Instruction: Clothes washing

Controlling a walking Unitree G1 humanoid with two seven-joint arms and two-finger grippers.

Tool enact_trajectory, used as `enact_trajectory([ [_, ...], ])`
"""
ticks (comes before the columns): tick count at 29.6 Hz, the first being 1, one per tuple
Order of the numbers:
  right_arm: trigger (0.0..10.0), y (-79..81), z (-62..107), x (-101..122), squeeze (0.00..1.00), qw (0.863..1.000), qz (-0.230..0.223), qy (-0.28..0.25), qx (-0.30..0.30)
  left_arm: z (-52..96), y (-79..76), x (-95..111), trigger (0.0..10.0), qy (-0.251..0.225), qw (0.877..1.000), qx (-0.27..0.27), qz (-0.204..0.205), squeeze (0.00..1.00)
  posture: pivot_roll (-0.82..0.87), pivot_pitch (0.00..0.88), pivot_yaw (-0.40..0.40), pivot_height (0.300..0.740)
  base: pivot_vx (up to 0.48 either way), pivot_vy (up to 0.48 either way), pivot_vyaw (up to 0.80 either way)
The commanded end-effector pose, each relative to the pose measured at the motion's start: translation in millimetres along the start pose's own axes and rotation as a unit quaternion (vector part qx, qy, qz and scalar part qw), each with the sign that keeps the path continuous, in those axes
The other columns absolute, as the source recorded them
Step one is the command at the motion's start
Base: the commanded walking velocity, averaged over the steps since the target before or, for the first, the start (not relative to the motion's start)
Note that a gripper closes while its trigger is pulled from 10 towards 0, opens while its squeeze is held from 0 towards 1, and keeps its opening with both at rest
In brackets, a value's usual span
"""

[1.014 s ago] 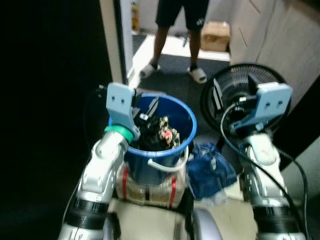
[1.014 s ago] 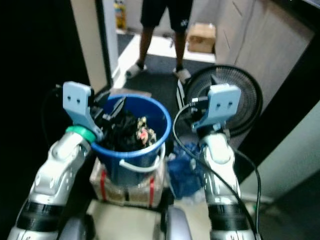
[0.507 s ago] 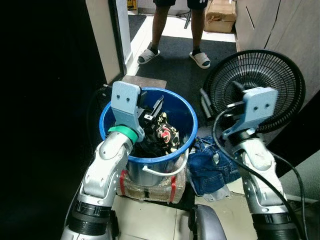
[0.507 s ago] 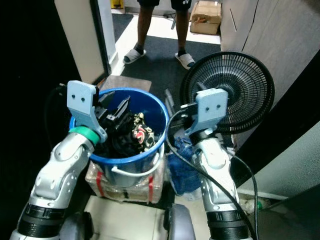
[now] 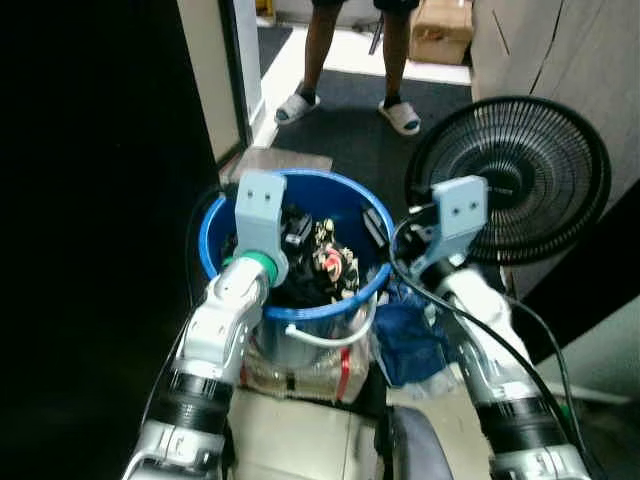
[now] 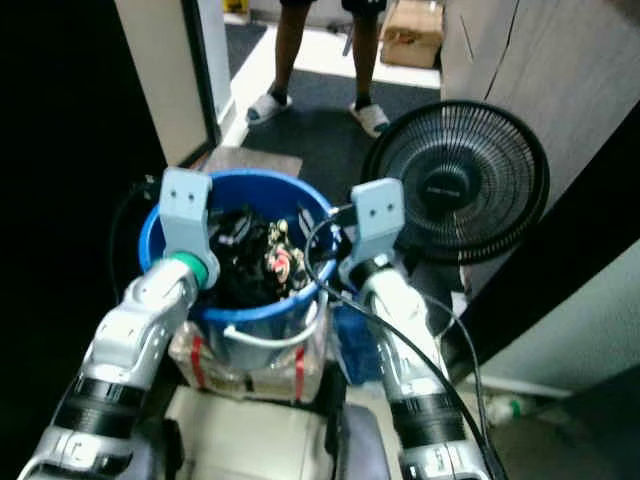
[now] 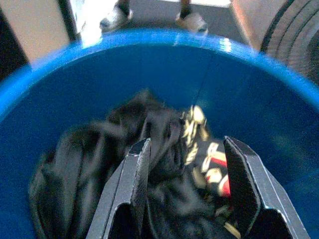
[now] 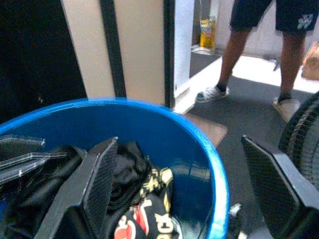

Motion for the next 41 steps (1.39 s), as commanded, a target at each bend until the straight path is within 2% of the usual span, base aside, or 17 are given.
enact_trajectory([
  [1, 10.0, -0.2, 0.0, -16.1, 0.0, 0.999, -0.024, 0.032, 0.002, -2.3, 4.0, -11.5, 10.0, 0.023, 1.0, 0.015, 0.007, 0.0, 0.04, 0.26, 0.011, 0.565, 0.0, 0.0, 0.0],
  [4, 10.0, 1.5, -5.0, -34.9, 0.0, 0.997, -0.031, 0.075, 0.013, -10.6, 18.1, -17.5, 10.0, 0.044, 0.998, 0.049, -0.007, 0.0, 0.06, 0.285, 0.012, 0.565, 0.0, 0.0, 0.0],
  [8, 10.0, 3.1, -7.2, -39.4, 0.0, 0.996, -0.024, 0.086, 0.019, -15.7, 30.5, -18.4, 10.0, 0.056, 0.996, 0.07, -0.017, 0.0, 0.06, 0.301, 0.014, 0.565, 0.0, 0.0, 0.0],
  [11, 10.0, 4.5, -9.0, -39.6, 0.0, 0.996, -0.018, 0.089, 0.027, -18.6, 38.8, -17.4, 10.0, 0.061, 0.994, 0.083, -0.02, 0.0, 0.06, 0.305, 0.016, 0.565, 0.0, 0.0, 0.0],
  [12, 10.0, 6.0, -10.8, -35.3, 0.0, 0.995, 0.009, 0.087, 0.039, -20.4, 49.1, -15.2, 10.0, 0.065, 0.993, 0.098, -0.022, 0.0, 0.06, 0.31, 0.018, 0.565, 0.0, 0.0, 0.0],
  [14, 10.0, 6.0, -10.8, -35.3, 0.0, 0.995, 0.009, 0.087, 0.039, -20.4, 49.1, -15.2, 10.0, 0.065, 0.993, 0.098, -0.022, 0.0, 0.06, 0.31, 0.018, 0.565, 0.0, 0.0, 0.0],
  [16, 10.0, -0.7, -13.2, -19.8, 0.0, 0.996, 0.046, 0.067, 0.035, -21.4, 61.4, -9.5, 10.0, 0.064, 0.991, 0.115, -0.02, 0.0, 0.06, 0.306, 0.015, 0.565, 0.0, 0.0, 0.0],
  [17, 10.0, -0.7, -13.2, -19.8, 0.0, 0.996, 0.046, 0.067, 0.035, -21.4, 61.4, -9.5, 10.0, 0.064, 0.991, 0.115, -0.02, 0.0, 0.06, 0.306, 0.015, 0.565, 0.0, 0.0, 0.0],
  [19, 10.0, -18.8, -8.7, -2.3, 0.0, 0.998, 0.046, 0.034, -0.003, -20.8, 60.5, -1.2, 10.0, 0.051, 0.993, 0.11, -0.01, 0.0, 0.06, 0.299, 0.014, 0.565, 0.0, 0.0, 0.0],
  [22, 10.0, -26.3, -4.6, 1.8, 0.0, 0.999, 0.044, 0.026, -0.018, -20.5, 57.9, 3.0, 10.0, 0.044, 0.993, 0.106, -0.006, 0.0, 0.06, 0.294, 0.014, 0.565, 0.0, 0.0, 0.0],
  [25, 10.0, -37.3, 8.2, 4.0, 0.0, 0.998, 0.04, 0.015, -0.034, -20.2, 49.2, 16.5, 10.0, 0.021, 0.996, 0.088, -0.001, 0.0, 0.04, 0.28, 0.017, 0.565, 0.0, 0.0, 0.0],
  [28, 10.0, -36.5, 17.2, 3.1, 0.0, 0.998, 0.05, 0.015, -0.026, -19.1, 42.2, 29.8, 10.0, -0.005, 0.997, 0.073, 0.011, 0.0, 0.03, 0.269, 0.02, 0.565, 0.0, 0.0, 0.0],
  [32, 10.0, -30.7, 16.8, 10.5, 0.0, 0.996, 0.082, -0.009, -0.027, -18.6, 38.2, 37.1, 10.0, -0.024, 0.998, 0.063, 0.003, 0.0, 0.02, 0.251, 0.027, 0.565, 0.0, 0.0, 0.0],
  [36, 10.0, -24.1, 3.8, 17.6, 0.0, 0.99, 0.136, -0.025, -0.026, -20.5, 33.6, 35.9, 10.0, -0.027, 0.998, 0.056, -0.002, 0.0, 0.01, 0.235, 0.028, 0.565, 0.0, 0.0, 0.0],
  [37, 10.0, -24.1, 3.8, 17.6, 0.0, 0.99, 0.136, -0.025, -0.026, -20.5, 33.6, 35.9, 10.0, -0.027, 0.998, 0.056, -0.002, 0.0, 0.01, 0.235, 0.028, 0.565, 0.0, 0.0, 0.0],
  [40, 10.0, -4.3, -16.8, 23.1, 0.0, 0.987, 0.156, -0.018, 0.023, -22.2, 30.6, 40.5, 10.0, -0.033, 0.998, 0.052, 0.002, 0.0, 0.01, 0.229, 0.024, 0.565, 0.0, 0.0, 0.0],
  [41, 10.0, -4.3, -16.8, 23.1, 0.0, 0.987, 0.156, -0.018, 0.023, -22.2, 30.6, 40.5, 10.0, -0.033, 0.998, 0.052, 0.002, 0.0, 0.01, 0.229, 0.024, 0.565, 0.0, 0.0, 0.0],
])
Point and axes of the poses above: a point about 5 cm out from each wrist's last joint towards the gripper, its own z axis pointing back from the gripper into the wrist, its own x axis along the axis of the wrist's last joint, y = z × x, the point moved 3 cm from there along -z, pointing out of the wrist towards the gripper, and after that the axes turned 10 degrees about -z, right-handed, at the moved point
